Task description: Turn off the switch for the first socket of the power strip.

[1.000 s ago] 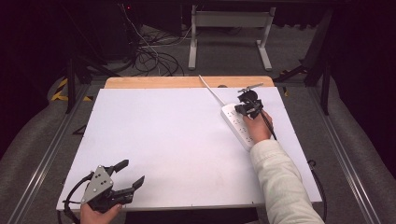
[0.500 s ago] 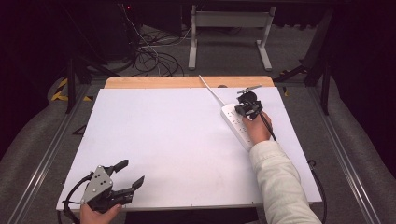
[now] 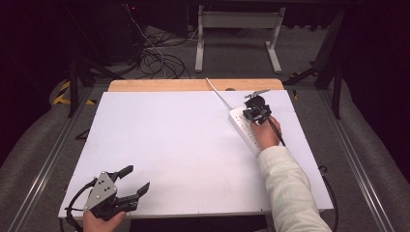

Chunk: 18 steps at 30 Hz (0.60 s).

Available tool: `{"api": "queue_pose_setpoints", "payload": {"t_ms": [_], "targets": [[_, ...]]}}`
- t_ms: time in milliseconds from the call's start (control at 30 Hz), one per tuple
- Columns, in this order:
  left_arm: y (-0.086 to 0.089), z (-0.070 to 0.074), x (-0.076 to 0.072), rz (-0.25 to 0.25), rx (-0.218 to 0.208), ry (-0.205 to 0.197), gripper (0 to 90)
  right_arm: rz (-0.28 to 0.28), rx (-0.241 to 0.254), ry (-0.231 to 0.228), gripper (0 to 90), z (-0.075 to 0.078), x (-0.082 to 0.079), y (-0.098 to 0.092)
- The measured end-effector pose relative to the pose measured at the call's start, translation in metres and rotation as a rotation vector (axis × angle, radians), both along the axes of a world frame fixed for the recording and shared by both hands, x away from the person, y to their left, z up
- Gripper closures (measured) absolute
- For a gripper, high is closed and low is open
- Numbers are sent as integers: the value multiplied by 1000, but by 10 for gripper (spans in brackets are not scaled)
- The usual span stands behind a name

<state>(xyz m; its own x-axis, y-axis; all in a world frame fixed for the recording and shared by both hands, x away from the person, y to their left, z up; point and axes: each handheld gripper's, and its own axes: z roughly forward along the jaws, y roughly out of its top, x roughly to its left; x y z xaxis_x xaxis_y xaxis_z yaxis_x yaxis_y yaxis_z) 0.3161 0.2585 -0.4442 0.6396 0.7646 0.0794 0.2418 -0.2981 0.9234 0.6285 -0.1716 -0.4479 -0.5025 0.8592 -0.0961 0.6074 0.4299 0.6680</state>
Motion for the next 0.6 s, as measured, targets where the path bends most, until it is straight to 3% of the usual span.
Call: {"api": "queue_pose_setpoints", "payload": {"t_ms": [500, 600], "targets": [[1, 0, 0, -4, 1, 5, 263, -9, 13, 7, 900, -1, 1, 0], [2, 0, 0, 1, -6, 4, 263, -13, 19, -11, 900, 3, -1, -1]]}}
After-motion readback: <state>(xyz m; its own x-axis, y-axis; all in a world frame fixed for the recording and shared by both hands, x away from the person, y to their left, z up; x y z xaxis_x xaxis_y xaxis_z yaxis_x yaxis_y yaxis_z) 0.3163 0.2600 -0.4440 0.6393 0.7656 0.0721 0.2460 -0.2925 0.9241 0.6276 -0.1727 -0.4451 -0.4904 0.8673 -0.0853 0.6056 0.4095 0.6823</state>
